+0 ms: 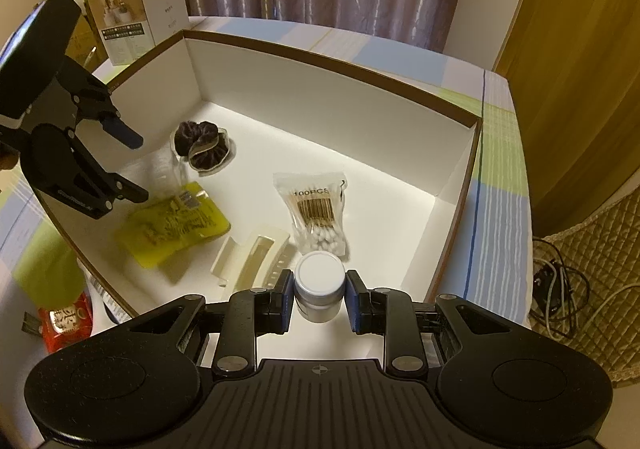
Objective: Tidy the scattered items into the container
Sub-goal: 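Open both tools to drop the floss box and pill bottle into the box, then withdraw both tools from the box toward the red packet and spoon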
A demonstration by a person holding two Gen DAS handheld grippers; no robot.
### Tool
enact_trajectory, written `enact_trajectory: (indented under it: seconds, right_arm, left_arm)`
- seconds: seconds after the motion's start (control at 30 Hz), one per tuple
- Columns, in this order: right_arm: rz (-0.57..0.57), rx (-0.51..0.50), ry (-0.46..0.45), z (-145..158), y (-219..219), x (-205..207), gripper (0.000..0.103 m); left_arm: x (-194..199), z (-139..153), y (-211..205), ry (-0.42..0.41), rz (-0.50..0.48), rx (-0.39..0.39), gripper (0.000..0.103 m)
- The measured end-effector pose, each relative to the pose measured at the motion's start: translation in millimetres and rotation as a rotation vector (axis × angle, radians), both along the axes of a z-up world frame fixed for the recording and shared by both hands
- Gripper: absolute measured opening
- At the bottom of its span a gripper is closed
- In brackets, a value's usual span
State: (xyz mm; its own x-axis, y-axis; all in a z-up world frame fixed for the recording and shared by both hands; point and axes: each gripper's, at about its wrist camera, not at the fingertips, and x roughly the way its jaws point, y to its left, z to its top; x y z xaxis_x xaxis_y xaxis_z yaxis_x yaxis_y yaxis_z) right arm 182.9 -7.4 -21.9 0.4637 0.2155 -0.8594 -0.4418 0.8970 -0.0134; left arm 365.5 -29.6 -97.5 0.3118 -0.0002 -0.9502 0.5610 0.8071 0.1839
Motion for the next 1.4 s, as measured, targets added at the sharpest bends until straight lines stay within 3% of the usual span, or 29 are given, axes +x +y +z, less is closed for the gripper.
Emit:
enact_trajectory:
  seconds: [0.2,0.67,0.7,0.73,0.8,0.9,1.4]
  right_arm:
    - [0.011,-0.02,0.017,-2.7,0.9,1.3,0.029]
    - [0.044,-0.125,0.015,-8.7,9.8,2.9,0.03]
    - [0.042,-0.127,0.017,-9.1,10.1,3.1,0.035]
    - [0.039,-0.128,0.018,-9.0,10.0,3.2,0.072]
    - [0.062,-0.093,-0.027,-3.7,11.5,-2.6,0.101]
    - [0.067,-0.123,-0.06,1.0,18.4,-5.9,0.101]
    - [0.041,-0.111,-0.05,6.7,18.1,-15.8,0.101]
  left_arm:
    - [-3.8,7.6,0.9,-0.028,0.006,0.01,0.064]
    - [-15.0,24.8,5.6,-0.071,0.027,-0.016,0.064]
    - [-15.6,25.9,5.3,-0.074,0.027,-0.018,0.065]
    - [-16.1,27.1,5.1,-0.077,0.031,-0.019,0.065]
    - [-17.0,29.0,4.6,-0.083,0.035,-0.02,0.071]
    - [-19.2,31.5,4.4,-0.089,0.035,-0.028,0.071]
    - [-26.8,40.2,1.3,-0.119,0.051,-0.036,0.081]
